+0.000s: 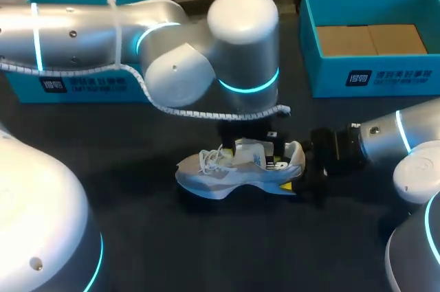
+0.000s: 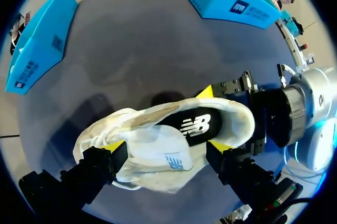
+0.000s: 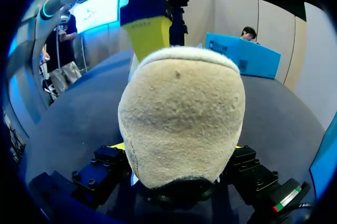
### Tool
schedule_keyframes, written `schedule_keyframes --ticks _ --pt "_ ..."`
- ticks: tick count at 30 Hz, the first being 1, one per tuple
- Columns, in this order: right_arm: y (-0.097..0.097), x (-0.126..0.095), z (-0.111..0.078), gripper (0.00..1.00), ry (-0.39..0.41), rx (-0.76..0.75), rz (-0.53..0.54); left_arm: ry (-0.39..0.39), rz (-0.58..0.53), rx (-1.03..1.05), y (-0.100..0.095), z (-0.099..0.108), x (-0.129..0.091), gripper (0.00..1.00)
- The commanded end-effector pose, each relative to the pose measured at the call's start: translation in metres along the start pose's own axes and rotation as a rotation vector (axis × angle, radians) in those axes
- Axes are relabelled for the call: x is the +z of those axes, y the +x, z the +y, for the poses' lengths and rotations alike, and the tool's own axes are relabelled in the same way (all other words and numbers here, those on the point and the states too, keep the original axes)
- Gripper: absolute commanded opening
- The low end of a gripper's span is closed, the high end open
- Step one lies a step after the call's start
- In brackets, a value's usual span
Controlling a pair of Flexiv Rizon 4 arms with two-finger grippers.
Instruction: Take the shoe out of the shoebox, open the shoe tongue, remove and reinsert the insole, then place the shoe into the shoebox
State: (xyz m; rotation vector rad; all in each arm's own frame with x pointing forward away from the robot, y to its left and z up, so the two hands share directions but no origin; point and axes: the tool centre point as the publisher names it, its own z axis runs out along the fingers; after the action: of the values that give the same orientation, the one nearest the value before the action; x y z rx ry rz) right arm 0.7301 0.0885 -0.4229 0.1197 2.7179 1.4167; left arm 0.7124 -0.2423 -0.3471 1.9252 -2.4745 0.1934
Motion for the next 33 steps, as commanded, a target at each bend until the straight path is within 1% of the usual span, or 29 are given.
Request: schedule_keyframes --ticks 1,4,12,25,29,30,31,32,33 --pt "0.0 0.0 0.001 0.0 0.005 0.001 -0.001 0.009 -0.018 -0.007 0.004 0.004 0.007 1.0" --pt "0.0 0.0 0.001 0.0 0.005 0.001 -0.001 0.015 -0.021 -0.018 0.004 0.005 0.01 1.0" --pt "0.0 0.0 0.001 0.0 0.005 0.001 -0.001 0.075 -0.084 -0.057 -0.006 0.004 0.012 1.0" --pt "0.0 0.0 0.001 0.0 0.005 0.001 -0.001 0.07 -0.101 -0.116 -0.029 0.007 -0.002 1.0" --pt "0.0 0.0 0.001 0.0 0.005 0.001 -0.001 0.06 -0.101 -0.116 -0.032 0.007 -0.003 1.0" --pt "0.0 0.0 0.001 0.0 0.005 0.001 -0.001 0.059 -0.101 -0.114 -0.032 0.007 -0.004 0.98" --pt "0.0 0.0 0.001 0.0 0.005 0.001 -0.001 0.057 -0.098 -0.113 -0.033 0.007 -0.004 0.93" --pt "0.0 0.0 0.001 0.0 0.005 0.001 -0.001 0.051 -0.092 -0.113 -0.034 0.007 -0.005 0.76" --pt "0.0 0.0 0.001 0.0 0.005 0.001 -0.001 0.044 -0.087 -0.116 -0.034 0.007 -0.006 0.65"
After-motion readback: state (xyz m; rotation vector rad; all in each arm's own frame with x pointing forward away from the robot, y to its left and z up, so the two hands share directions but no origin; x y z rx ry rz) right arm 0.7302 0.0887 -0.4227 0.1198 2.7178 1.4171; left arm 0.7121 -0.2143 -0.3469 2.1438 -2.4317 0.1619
